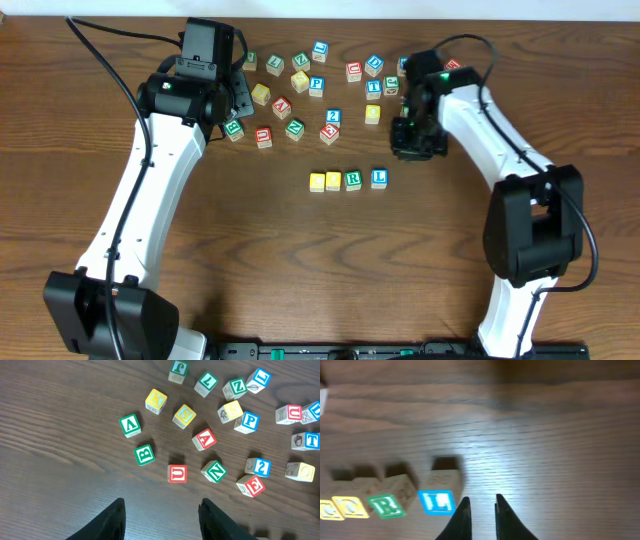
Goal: Spell out CORL
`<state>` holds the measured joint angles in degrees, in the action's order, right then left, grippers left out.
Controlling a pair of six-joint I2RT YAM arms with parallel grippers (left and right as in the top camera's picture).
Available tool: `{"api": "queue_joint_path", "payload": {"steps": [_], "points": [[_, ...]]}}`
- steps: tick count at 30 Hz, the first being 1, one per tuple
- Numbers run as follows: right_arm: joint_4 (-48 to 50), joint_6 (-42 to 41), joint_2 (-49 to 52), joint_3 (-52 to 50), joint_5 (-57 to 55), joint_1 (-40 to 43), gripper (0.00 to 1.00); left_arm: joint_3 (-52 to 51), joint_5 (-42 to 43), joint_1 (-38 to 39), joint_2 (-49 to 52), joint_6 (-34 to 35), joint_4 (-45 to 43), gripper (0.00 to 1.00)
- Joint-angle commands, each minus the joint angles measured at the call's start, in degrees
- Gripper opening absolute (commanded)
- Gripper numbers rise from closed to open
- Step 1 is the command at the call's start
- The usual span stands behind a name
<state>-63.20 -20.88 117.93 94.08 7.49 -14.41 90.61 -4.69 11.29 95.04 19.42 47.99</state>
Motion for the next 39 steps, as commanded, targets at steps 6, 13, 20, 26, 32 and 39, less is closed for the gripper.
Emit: {"api": "queue_joint_path", "payload": {"steps": [6,13,20,26,32,39], "points": [[0.63,2.60,-0.52,-3.96,0.20,-0.31,0.08,-0.57,-0.50,-0.24,-0.20,-0.72,0.15,0.47],[8.87,4.92,-0.52,-9.29,2.71,-0.98,0.09,-0.57,-0.50,-0.24,-0.22,-0.72,0.15,0.47],[13.68,4.83,-0.48,-9.79,2.71,-3.41,0.11,-0.57,-0.50,-0.24,-0.20,-0.72,0.17,0.47],[13.88,3.28,-0.48,-9.79,1.88,-3.98,0.12,-0.57,-0.50,-0.24,-0.20,-0.72,0.15,0.47],[13.94,1.07,-0.22,-9.79,1.90,-4.00,0.12,-0.57,-0.50,-0.24,-0.20,-0.72,0.15,0.47],[13.33,-0.96,1.27,-9.79,4.07,-4.07,0.11,-0.57,-0.50,-0.24,-0.20,-0.72,0.15,0.47]]}}
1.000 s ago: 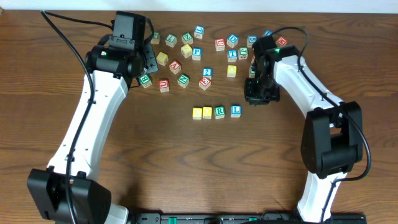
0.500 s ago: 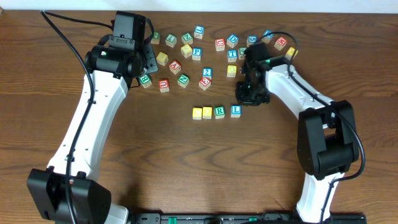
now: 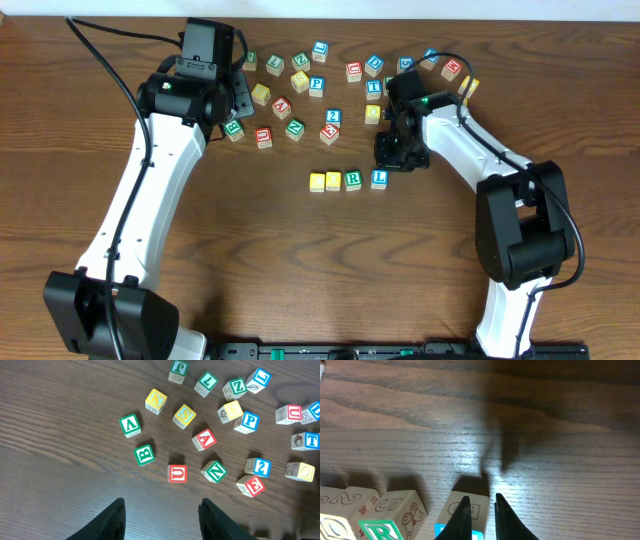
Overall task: Spell out CORL
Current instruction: 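Push the L block left against the R block with the right gripper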
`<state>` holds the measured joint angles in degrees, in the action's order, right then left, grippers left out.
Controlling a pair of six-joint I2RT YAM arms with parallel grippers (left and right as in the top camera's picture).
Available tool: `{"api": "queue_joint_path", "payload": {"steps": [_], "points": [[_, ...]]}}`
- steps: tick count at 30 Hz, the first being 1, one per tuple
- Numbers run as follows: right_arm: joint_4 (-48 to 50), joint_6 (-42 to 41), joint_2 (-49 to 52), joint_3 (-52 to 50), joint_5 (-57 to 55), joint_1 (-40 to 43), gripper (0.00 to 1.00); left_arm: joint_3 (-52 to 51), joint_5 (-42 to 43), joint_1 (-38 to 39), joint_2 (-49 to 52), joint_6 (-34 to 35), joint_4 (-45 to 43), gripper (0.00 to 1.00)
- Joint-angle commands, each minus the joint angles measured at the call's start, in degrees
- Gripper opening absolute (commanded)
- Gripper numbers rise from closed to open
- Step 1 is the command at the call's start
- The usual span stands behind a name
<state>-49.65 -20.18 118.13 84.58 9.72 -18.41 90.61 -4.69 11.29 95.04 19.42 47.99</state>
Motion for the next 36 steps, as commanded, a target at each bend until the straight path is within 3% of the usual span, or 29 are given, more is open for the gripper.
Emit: {"api": "queue_joint_path", "payload": {"steps": [1,20,27,36], "points": [[-0.24,-1.66,1.09,-0.28,1.92,-0.07,0.11,-0.57,-0.50,-0.24,-0.20,-0.72,0.15,0.47],[-0.39,-3.13,1.11,1.03,1.90,0.85,0.08,-0.57,-0.50,-0.24,-0.20,-0.74,0.17,0.47],[-8.24,-3.28,0.79,6.25,1.88,2.75,0.10,-0.57,-0.50,-0.24,-0.20,-0.72,0.15,0.47],[-13.94,-4.04,0.85,2.27,4.48,1.33,0.10,-0.57,-0.50,-0.24,-0.20,-0.72,0.15,0.47]]}}
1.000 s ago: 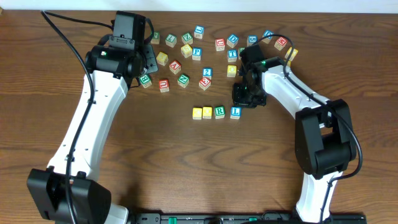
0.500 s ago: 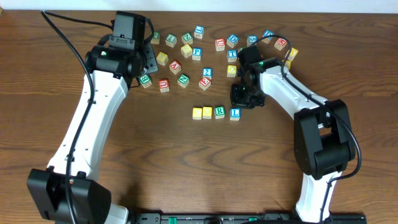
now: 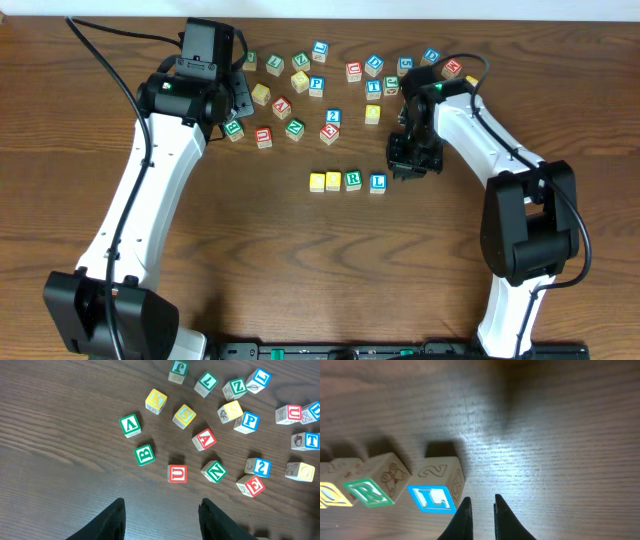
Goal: Spell out CORL
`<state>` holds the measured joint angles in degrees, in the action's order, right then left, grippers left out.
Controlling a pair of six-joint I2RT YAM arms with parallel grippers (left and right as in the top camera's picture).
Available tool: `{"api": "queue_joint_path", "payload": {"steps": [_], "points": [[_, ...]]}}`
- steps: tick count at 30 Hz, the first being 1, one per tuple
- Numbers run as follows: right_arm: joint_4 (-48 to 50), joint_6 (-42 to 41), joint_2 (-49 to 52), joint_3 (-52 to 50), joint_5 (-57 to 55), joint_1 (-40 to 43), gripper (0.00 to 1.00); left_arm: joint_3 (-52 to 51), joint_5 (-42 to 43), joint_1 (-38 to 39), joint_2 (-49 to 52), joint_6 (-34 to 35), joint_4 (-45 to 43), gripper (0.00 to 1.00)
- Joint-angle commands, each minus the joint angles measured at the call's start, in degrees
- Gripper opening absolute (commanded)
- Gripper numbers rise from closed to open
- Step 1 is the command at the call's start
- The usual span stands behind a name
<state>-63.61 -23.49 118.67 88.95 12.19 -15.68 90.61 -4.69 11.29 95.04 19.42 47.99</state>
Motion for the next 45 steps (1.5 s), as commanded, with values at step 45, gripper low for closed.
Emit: {"api": "queue_joint_path", "payload": {"steps": [45], "points": [[7.13,5.75,0.37,7.65,0.85,-5.77,0.16,-0.55,-2.80,-1.95,-0.20,-0.79,-0.48,0.47]]}}
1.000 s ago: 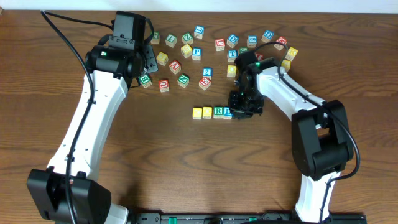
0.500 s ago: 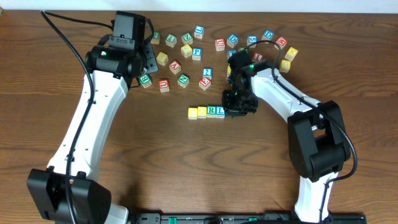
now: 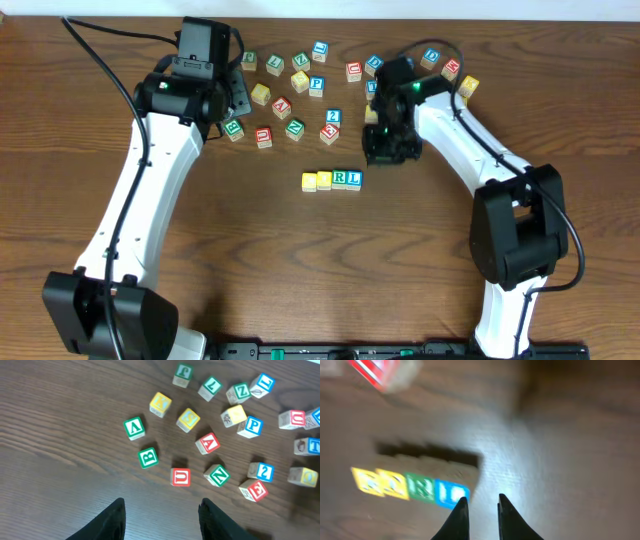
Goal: Spell out CORL
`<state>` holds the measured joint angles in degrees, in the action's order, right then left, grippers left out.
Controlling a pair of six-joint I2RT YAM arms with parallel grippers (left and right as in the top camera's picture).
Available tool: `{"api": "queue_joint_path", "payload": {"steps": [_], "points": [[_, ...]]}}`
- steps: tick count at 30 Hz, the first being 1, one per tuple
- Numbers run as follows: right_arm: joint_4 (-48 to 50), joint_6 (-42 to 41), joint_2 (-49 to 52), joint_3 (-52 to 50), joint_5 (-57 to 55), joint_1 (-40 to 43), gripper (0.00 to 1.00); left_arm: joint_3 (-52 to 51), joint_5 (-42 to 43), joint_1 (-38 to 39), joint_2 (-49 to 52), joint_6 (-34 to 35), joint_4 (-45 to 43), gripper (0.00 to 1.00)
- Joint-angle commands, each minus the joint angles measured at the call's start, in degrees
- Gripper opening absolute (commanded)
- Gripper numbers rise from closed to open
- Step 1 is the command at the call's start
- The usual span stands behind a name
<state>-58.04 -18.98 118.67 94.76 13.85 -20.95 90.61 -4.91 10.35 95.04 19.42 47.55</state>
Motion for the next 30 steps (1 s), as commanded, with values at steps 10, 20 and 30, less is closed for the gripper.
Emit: {"api": "queue_joint_path", "payload": {"steps": [10,20,30], "points": [[14.60,-3.13,2.49,1.88,-3.45,-6.93,0.17,-0.55,-10.36,-5.16,-0.20,-0.81,-0.02,0.47],[15.52,-7.82,6.14,1.88,-8.66,-11.89,0.15,-0.55,-10.40,-8.04,-0.20,-0.79,0.26,0.47],[13.44,-10.36,8.90,1.86,-9.66,-12.96,0.18,-0.57,-10.38,-8.02,-0.20,-0.74,1.51,0.47]]}}
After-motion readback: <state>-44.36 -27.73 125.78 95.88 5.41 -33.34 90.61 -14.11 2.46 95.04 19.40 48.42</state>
